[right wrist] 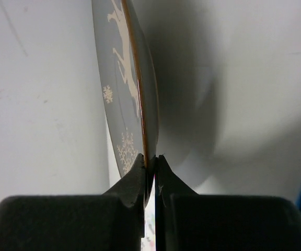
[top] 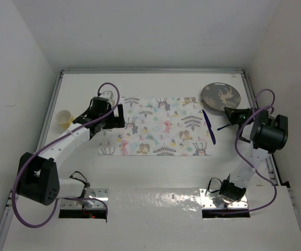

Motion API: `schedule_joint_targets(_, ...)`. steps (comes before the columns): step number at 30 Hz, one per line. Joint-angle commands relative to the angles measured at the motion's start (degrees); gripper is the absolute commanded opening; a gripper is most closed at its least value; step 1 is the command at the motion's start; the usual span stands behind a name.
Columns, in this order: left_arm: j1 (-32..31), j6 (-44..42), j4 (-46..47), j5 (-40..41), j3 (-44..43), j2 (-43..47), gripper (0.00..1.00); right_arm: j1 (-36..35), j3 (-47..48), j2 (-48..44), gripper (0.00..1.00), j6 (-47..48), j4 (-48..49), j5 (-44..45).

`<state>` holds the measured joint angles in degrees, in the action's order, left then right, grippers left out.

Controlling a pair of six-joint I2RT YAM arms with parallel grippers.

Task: Set the dinner table for one person

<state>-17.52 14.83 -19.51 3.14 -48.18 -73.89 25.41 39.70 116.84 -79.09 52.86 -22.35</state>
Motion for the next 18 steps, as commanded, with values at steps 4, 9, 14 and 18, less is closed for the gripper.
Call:
schedule_joint_targets(4,0.6,-0.2,2.1,-1.9,-1.0,2.1,1.0,-1.1,1.3,-12.1,0.0,-2.3,11.7,-9.6)
schedule_joint_targets(9,0.5,-0.1,1.3,-1.2,-1.7,3.2,1.0,-5.1,-1.6,-18.3,0.0,-0.8,7.1,-13.8)
schedule_joint_targets(14,0.6,0.8,-0.3,-0.6,-2.6,4.5,1.0,-12.5,-4.7,-24.6,0.0,1.4,1.6,-15.9)
schedule_joint_targets(18,0.5,1.7,-1.9,0.1,-2.3,6.0,1.0,-18.2,-8.0,-27.6,0.0,4.2,-1.9,-15.8)
